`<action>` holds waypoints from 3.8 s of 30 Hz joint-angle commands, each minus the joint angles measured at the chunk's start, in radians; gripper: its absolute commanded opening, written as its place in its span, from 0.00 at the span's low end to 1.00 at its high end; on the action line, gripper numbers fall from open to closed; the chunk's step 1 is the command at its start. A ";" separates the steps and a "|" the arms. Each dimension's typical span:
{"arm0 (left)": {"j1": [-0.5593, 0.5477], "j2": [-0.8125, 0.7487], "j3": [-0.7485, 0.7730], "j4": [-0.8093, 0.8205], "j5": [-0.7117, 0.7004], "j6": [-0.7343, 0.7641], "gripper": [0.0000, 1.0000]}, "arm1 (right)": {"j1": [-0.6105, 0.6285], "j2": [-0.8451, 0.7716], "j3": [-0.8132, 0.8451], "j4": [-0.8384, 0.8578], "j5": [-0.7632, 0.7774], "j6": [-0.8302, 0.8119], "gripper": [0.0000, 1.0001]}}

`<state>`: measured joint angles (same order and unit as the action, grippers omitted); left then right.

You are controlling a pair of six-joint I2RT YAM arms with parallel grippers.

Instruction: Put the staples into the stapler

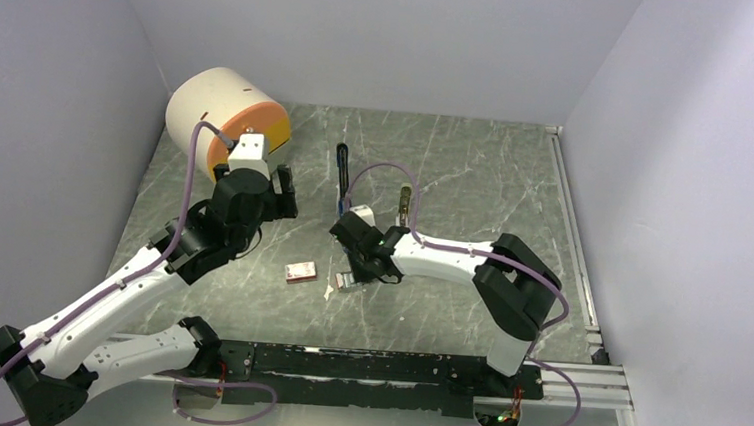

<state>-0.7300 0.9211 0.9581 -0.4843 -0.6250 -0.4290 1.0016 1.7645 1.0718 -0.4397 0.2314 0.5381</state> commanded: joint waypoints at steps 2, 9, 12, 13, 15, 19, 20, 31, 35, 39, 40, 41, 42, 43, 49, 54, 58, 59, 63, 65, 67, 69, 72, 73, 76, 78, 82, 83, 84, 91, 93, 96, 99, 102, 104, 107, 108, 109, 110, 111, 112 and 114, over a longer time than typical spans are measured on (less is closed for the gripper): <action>0.004 0.000 -0.005 0.003 -0.022 0.017 0.85 | 0.001 0.020 0.012 -0.019 0.003 0.012 0.28; 0.004 0.007 -0.005 0.003 -0.018 0.017 0.85 | 0.000 0.003 0.005 -0.015 0.012 0.020 0.18; 0.004 0.006 -0.005 0.003 -0.018 0.016 0.85 | -0.001 -0.032 0.004 -0.010 0.032 0.015 0.17; 0.005 0.006 -0.006 0.004 -0.016 0.016 0.85 | 0.000 -0.045 0.004 -0.008 0.038 0.013 0.17; 0.005 0.005 -0.008 0.007 -0.014 0.016 0.85 | 0.000 -0.070 0.008 -0.005 0.051 0.006 0.17; 0.005 0.007 -0.007 0.006 -0.012 0.015 0.85 | -0.008 -0.112 0.013 0.002 0.068 -0.004 0.18; 0.005 0.007 -0.007 0.004 -0.012 0.015 0.85 | -0.016 -0.119 0.013 0.004 0.071 -0.007 0.18; 0.005 0.004 -0.021 0.017 0.006 0.016 0.85 | -0.185 -0.034 0.034 0.010 0.041 -0.058 0.19; 0.005 0.017 -0.021 0.021 0.018 0.015 0.85 | -0.202 0.005 0.040 0.014 0.013 -0.077 0.19; 0.005 0.029 -0.022 0.017 0.014 0.016 0.85 | -0.203 0.024 0.041 0.023 -0.029 -0.099 0.20; 0.005 0.032 -0.022 0.016 0.015 0.016 0.85 | -0.203 0.024 0.039 0.024 -0.042 -0.102 0.20; 0.005 0.034 -0.023 0.016 0.019 0.016 0.85 | -0.202 0.024 0.036 0.028 -0.051 -0.105 0.20; 0.006 0.037 -0.024 0.016 0.023 0.014 0.85 | -0.202 0.023 0.035 0.027 -0.058 -0.106 0.20; 0.005 0.038 -0.024 0.017 0.026 0.014 0.85 | -0.202 0.025 0.034 0.024 -0.062 -0.107 0.20; 0.005 0.034 -0.024 0.021 0.033 0.017 0.85 | -0.202 0.050 0.058 -0.012 -0.055 -0.140 0.26; 0.005 0.032 -0.024 0.016 0.033 0.018 0.85 | -0.202 0.088 0.126 -0.085 -0.041 -0.167 0.38; 0.006 0.026 -0.022 0.013 0.028 0.018 0.85 | -0.202 0.102 0.155 -0.120 -0.030 -0.150 0.40; 0.005 0.025 -0.022 0.013 0.027 0.019 0.85 | -0.202 0.110 0.166 -0.132 -0.025 -0.143 0.40; 0.005 0.018 -0.023 0.008 0.024 0.021 0.85 | -0.202 0.122 0.189 -0.172 0.030 -0.070 0.38; 0.005 0.014 -0.024 0.007 0.025 0.019 0.85 | -0.202 0.112 0.182 -0.172 0.044 -0.034 0.37; 0.006 0.008 -0.025 0.007 0.031 0.019 0.85 | -0.202 0.105 0.182 -0.180 0.060 0.000 0.37; 0.006 0.005 -0.027 0.009 0.038 0.019 0.85 | -0.203 0.101 0.183 -0.184 0.065 0.019 0.38; 0.005 -0.001 -0.029 0.012 0.056 0.023 0.85 | -0.204 0.104 0.179 -0.174 0.043 0.035 0.39; 0.005 -0.001 -0.032 0.015 0.065 0.024 0.85 | -0.204 0.110 0.178 -0.170 0.035 0.042 0.39; 0.005 -0.004 -0.034 0.018 0.074 0.025 0.85 | -0.204 0.129 0.177 -0.166 0.032 0.068 0.40; 0.006 -0.003 -0.030 0.012 0.070 0.024 0.85 | -0.204 0.134 0.174 -0.165 0.032 0.082 0.40; 0.006 -0.005 -0.029 0.003 0.063 0.020 0.85 | -0.207 0.124 0.157 -0.153 0.037 0.087 0.34; 0.005 -0.005 -0.031 0.003 0.064 0.019 0.85 | -0.207 0.124 0.152 -0.148 0.036 0.083 0.32; 0.005 -0.007 -0.033 0.005 0.067 0.017 0.85 | -0.207 0.126 0.151 -0.148 0.033 0.081 0.31; 0.005 -0.002 -0.033 0.003 0.065 0.015 0.85 | -0.207 0.142 0.154 -0.151 0.036 0.059 0.29; 0.006 0.000 -0.032 0.002 0.065 0.015 0.85 | -0.207 0.143 0.156 -0.154 0.035 0.057 0.29; 0.005 0.003 -0.031 0.000 0.065 0.015 0.85 | -0.207 0.146 0.160 -0.168 0.030 0.058 0.28; 0.005 0.003 -0.032 -0.002 0.064 0.014 0.85 | -0.207 0.142 0.152 -0.162 0.019 0.060 0.26; 0.005 0.002 -0.033 -0.002 0.064 0.014 0.85 | -0.207 0.137 0.142 -0.142 0.001 0.060 0.23; 0.005 0.004 -0.031 -0.003 0.063 0.015 0.85 | -0.207 0.135 0.139 -0.128 -0.009 0.048 0.22; 0.006 0.003 -0.030 -0.005 0.062 0.015 0.85 | -0.207 0.135 0.145 -0.124 -0.016 0.023 0.22; 0.006 0.002 -0.030 -0.005 0.062 0.015 0.85 | -0.207 0.134 0.144 -0.120 -0.019 0.011 0.21; 0.006 0.002 -0.030 -0.005 0.061 0.015 0.85 | -0.207 0.131 0.142 -0.119 -0.018 0.005 0.21; 0.007 0.002 -0.031 -0.005 0.061 0.013 0.85 | -0.207 0.129 0.141 -0.119 -0.016 -0.003 0.21; 0.006 0.001 -0.032 -0.005 0.061 0.013 0.85 | -0.207 0.127 0.142 -0.121 -0.013 -0.008 0.21; 0.006 0.001 -0.032 -0.005 0.060 0.012 0.85 | -0.207 0.124 0.143 -0.121 -0.010 -0.011 0.21; 0.004 -0.001 -0.033 -0.004 0.061 0.013 0.85 | -0.207 0.119 0.144 -0.117 -0.004 -0.014 0.20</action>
<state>-0.7300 0.9283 0.9321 -0.4839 -0.5713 -0.4187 0.7979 1.8912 1.2301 -0.5732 0.2276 0.5480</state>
